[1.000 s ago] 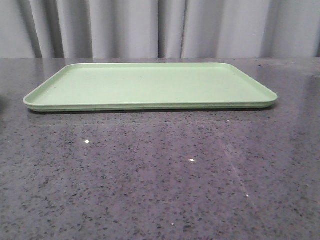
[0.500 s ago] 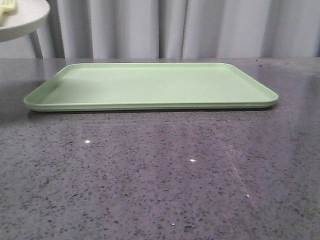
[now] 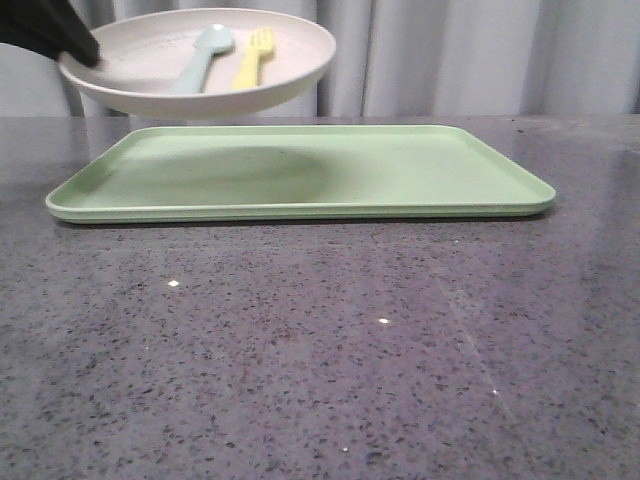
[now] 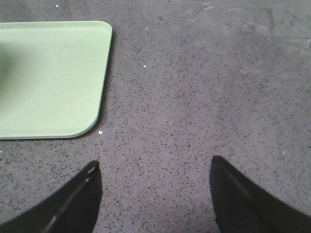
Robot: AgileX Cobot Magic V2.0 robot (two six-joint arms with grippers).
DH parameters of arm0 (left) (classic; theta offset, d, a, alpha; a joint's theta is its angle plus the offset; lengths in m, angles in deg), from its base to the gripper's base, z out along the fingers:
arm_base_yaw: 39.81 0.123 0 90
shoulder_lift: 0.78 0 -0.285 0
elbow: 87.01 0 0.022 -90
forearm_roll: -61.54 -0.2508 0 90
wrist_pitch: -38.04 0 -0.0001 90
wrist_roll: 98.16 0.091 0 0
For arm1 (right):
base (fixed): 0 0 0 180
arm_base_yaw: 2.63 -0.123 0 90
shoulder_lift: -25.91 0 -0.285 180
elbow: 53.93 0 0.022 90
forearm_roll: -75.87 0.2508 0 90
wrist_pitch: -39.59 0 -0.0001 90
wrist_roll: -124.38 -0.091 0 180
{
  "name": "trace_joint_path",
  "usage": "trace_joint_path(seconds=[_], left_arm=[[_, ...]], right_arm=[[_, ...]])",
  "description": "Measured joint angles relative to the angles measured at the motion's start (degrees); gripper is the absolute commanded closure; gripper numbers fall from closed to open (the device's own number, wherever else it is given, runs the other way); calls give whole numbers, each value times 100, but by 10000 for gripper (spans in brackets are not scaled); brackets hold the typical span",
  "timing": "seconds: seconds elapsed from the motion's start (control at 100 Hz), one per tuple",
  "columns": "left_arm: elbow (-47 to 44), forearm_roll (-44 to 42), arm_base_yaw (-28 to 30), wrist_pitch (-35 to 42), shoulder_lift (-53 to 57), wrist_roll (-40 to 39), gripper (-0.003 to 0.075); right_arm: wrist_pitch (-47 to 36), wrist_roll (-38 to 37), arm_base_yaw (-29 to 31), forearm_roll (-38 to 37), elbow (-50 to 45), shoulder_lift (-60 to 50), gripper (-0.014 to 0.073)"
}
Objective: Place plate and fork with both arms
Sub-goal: 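Lower the held plate onto the green tray and open the left gripper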
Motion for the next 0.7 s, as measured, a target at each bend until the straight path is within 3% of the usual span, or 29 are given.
trace_joint_path(seconds=[0.27,0.7], left_arm=[[97,156,-737,763,-704,-235,741],[84,57,-790,1088,-1189,-281,741]], right_arm=[[10,0,0,0,0,0,107],[68,0,0,0,0,0,107]])
